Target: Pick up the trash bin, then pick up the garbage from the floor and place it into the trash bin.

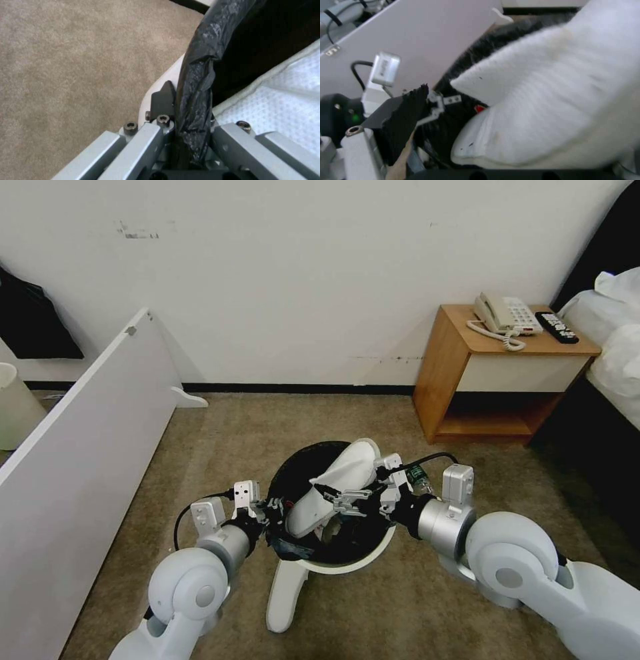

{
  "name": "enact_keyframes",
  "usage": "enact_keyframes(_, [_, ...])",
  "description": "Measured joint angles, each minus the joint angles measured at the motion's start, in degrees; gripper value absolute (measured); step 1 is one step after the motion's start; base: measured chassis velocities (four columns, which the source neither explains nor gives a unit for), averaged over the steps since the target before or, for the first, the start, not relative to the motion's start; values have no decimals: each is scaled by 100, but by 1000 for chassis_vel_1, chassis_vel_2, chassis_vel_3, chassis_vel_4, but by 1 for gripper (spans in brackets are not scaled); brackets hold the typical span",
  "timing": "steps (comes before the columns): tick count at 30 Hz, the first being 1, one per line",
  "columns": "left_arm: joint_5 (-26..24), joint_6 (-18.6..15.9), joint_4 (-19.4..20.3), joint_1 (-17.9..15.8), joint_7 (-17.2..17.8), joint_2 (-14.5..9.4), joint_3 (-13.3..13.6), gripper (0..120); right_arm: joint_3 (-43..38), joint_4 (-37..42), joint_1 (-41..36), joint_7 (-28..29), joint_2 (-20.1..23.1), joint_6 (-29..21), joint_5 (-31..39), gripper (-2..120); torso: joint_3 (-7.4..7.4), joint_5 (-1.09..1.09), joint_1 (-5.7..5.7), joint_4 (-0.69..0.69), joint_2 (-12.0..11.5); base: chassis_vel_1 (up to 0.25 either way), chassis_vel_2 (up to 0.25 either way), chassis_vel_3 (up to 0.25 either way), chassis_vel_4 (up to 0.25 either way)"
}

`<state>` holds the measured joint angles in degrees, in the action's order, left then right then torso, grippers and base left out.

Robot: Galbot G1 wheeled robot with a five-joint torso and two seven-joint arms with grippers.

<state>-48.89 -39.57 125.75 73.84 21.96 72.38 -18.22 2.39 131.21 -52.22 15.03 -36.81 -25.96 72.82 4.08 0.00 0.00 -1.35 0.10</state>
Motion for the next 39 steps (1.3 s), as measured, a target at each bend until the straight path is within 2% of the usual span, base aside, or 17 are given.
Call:
enact_keyframes(10, [2,67,-55,-44,1,-2,-39,1,-1,-80,-96,21,22,-109,-196,98,0,0,0,-1,0,0,0,0,0])
enact_keyframes(18, [69,72,-53,-52,-35,47,-13,1,60,-210,-60,119,-157,-98,-121,98,0,0,0,-1,0,0,0,0,0])
enact_keyframes(30, [122,78,-100,-53,-52,80,-23,1,151,-264,-2,-31,-382,278,-65,98,0,0,0,-1,0,0,0,0,0])
enact_keyframes(39, [86,-23,-309,36,116,272,78,1,186,-267,47,-302,-510,639,-134,99,0,0,0,-1,0,0,0,0,0])
